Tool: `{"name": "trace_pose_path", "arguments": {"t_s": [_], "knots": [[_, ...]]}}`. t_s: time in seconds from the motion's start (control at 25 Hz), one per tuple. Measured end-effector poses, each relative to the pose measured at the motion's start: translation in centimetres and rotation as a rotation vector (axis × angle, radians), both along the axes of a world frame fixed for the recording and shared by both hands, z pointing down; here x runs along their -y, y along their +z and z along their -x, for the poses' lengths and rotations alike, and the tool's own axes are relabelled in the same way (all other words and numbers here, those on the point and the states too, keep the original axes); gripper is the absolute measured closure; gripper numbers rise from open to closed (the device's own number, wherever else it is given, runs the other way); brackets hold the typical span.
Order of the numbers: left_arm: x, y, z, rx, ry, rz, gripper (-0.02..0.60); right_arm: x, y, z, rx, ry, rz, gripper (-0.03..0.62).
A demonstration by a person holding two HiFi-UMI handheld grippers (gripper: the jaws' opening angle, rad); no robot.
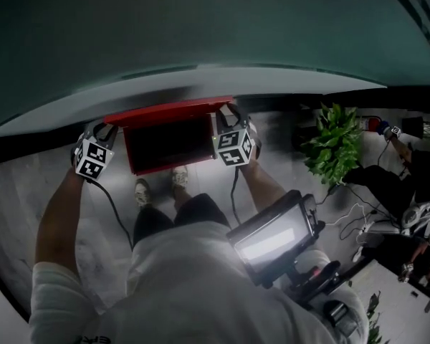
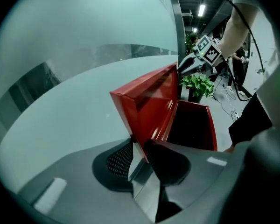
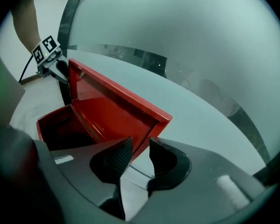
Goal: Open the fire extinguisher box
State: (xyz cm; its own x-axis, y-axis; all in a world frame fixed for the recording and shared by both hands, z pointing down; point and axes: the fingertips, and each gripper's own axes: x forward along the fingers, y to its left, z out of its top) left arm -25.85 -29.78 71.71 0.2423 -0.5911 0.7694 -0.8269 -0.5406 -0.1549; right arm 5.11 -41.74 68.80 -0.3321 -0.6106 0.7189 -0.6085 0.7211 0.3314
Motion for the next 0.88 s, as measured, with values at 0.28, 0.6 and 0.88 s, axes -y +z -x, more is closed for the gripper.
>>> {"name": "trace_pose_path", "arguments": {"t_s": [0.28, 0.6, 0.88], "knots": [[0.2, -0.6, 0.6, -0.016, -0.044, 0.01, 0.503, 0.9, -0.6, 1.0, 0.01, 0.013, -0.009, 0.484], [0.9, -1.3, 1.2, -0.039, -0.08, 0.041, 0.501, 2.0, -1.0, 1.8, 0.003, 0.01, -0.02, 0.488], [1.9, -1.1, 2.1, -0.055, -0.104, 0.092, 0.495, 3.5, -0.6, 2.9, -0.005, 0.015, -0.009, 0.488]]}}
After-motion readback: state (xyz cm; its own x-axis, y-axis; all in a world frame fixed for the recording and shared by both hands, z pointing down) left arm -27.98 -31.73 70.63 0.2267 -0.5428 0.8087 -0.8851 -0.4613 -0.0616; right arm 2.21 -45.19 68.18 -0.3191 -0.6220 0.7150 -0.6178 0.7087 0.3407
